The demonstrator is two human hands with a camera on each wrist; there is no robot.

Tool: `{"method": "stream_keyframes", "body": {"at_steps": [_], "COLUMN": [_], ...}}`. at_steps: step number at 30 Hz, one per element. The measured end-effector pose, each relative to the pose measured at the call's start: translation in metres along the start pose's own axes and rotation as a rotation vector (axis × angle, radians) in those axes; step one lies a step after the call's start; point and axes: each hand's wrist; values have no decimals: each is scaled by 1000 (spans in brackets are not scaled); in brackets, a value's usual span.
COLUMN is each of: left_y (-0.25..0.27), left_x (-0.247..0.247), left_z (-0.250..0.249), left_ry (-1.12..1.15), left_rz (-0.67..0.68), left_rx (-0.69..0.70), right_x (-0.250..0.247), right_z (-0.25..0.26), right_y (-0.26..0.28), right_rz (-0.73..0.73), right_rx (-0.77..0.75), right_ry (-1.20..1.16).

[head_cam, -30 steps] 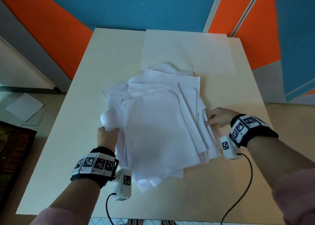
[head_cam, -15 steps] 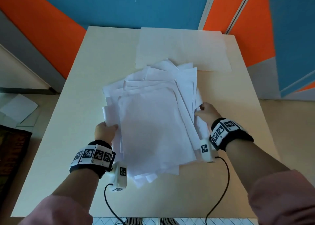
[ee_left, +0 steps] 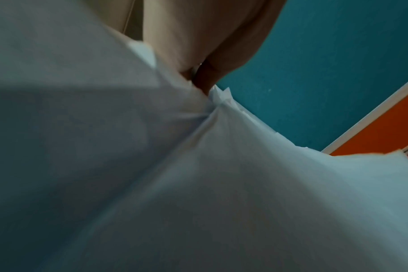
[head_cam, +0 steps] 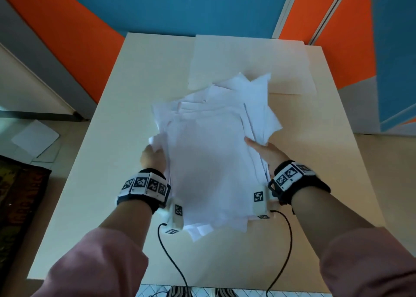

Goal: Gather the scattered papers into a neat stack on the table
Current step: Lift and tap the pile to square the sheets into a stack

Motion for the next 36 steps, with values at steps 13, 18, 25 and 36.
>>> {"method": "stream_keyframes", "body": {"at_steps": [13, 18, 25, 36], "left_y": [-19, -36, -35, 14], "left_x": [1, 1, -12, -84], "left_z": [-29, -24, -23, -163], "left_ry": [-79, 164, 397, 802], "left_rz": [265, 473, 523, 407], "left_rx": [107, 15, -84, 540], "right_x": [6, 14, -1, -43], "right_z": [-5, -11, 6, 110], "right_y": [-5, -14, 5, 84], "right_rz": [49, -33, -130, -269], "right_rx": [49, 41, -132, -528], "right_ry": [43, 126, -78, -474]}}
Point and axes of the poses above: each hand's wrist, its own y-axis away from the middle knuckle, its own x-axis out of the palm, z = x × y, and after that the axes turned 6 degrees about y, right-handed
